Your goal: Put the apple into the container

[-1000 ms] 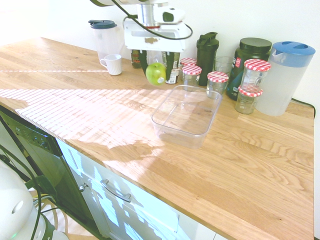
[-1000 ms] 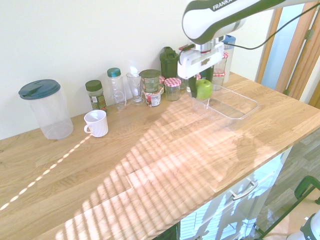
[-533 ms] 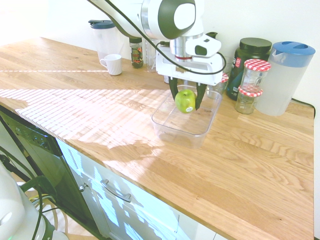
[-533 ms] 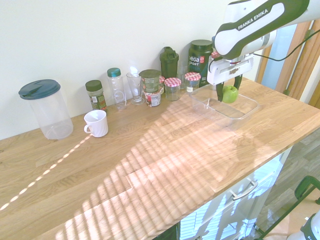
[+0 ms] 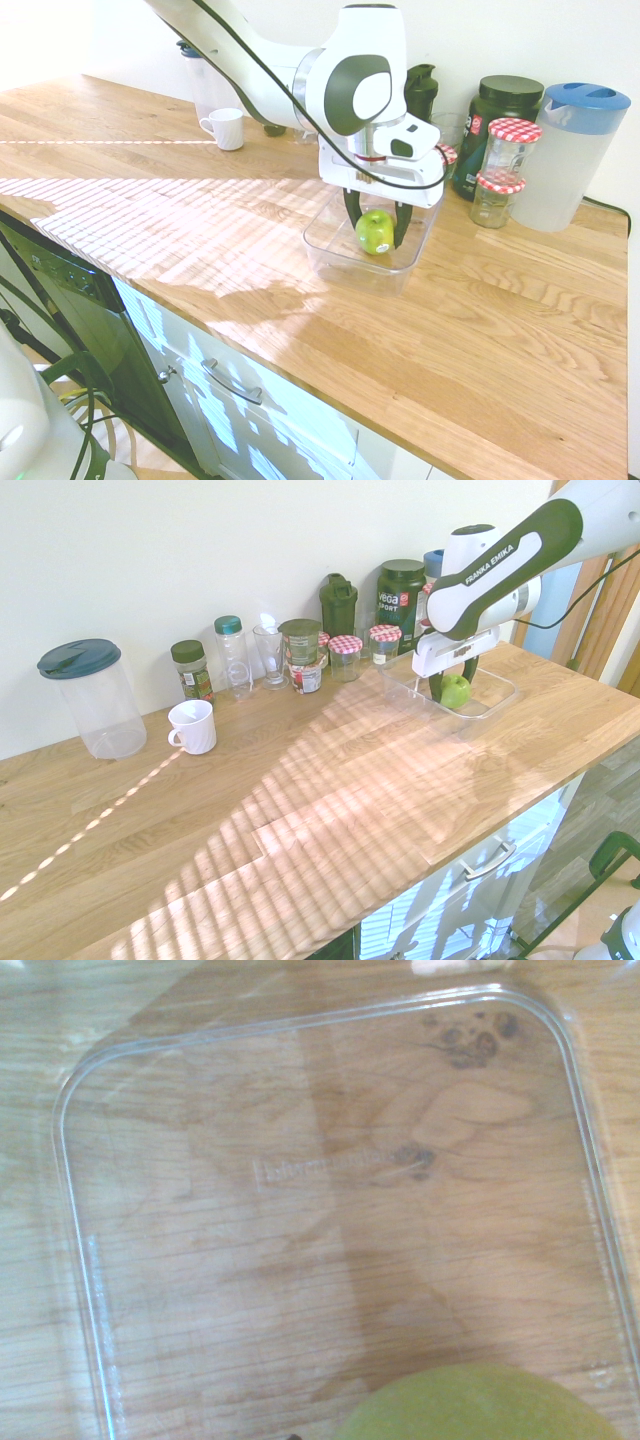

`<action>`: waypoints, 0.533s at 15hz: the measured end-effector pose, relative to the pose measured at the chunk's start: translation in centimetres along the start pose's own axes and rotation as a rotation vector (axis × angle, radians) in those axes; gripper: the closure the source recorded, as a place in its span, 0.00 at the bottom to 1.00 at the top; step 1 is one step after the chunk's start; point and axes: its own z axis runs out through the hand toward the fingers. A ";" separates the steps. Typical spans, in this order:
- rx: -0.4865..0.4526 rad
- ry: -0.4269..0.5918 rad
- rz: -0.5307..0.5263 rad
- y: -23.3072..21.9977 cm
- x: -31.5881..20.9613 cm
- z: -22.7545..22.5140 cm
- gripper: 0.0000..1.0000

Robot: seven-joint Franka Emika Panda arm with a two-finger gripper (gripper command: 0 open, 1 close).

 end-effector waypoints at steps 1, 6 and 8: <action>0.003 0.003 0.001 -0.1 0.0 0.1 0.00; 0.000 0.024 -0.015 -0.4 0.2 -0.3 0.00; -0.020 0.057 -0.021 -0.5 0.3 -1.3 0.00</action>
